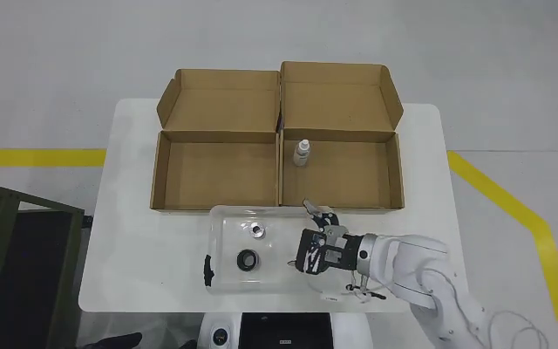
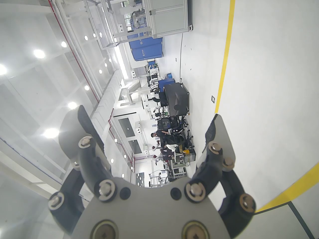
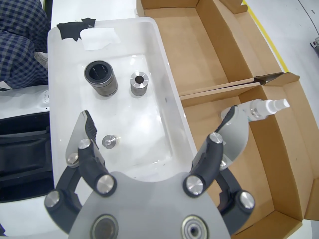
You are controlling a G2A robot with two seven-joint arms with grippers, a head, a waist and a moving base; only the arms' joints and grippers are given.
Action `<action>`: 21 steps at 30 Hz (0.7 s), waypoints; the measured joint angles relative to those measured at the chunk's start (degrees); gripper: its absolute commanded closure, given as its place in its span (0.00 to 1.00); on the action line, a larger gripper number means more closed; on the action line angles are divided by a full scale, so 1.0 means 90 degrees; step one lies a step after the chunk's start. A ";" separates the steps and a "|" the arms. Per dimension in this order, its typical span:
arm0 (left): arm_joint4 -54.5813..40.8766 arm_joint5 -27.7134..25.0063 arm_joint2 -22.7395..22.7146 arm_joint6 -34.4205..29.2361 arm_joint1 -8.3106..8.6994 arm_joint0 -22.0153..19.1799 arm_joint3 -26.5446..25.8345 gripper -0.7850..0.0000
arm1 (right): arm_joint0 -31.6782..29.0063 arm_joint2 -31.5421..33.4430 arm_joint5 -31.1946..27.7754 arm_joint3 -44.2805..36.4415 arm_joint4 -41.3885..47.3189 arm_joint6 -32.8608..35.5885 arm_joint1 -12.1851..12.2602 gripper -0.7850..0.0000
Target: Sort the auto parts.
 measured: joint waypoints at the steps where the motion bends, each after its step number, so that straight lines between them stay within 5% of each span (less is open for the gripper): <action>1: 0.0000 0.0000 0.0000 0.0000 0.0000 0.0000 0.0000 0.00 | -0.0048 -0.0020 -0.0029 -0.0005 -0.0048 0.0008 0.0009 0.00; 18: 0.0000 0.0000 0.0000 0.0000 0.0000 0.0000 0.0000 0.00 | -0.0102 -0.0289 -0.0234 0.0287 -0.0384 0.0301 0.0105 0.00; 21: 0.0000 0.0000 0.0000 0.0000 0.0000 0.0000 0.0000 0.00 | -0.0047 -0.0345 -0.0245 0.0337 -0.0374 0.0382 0.0113 0.13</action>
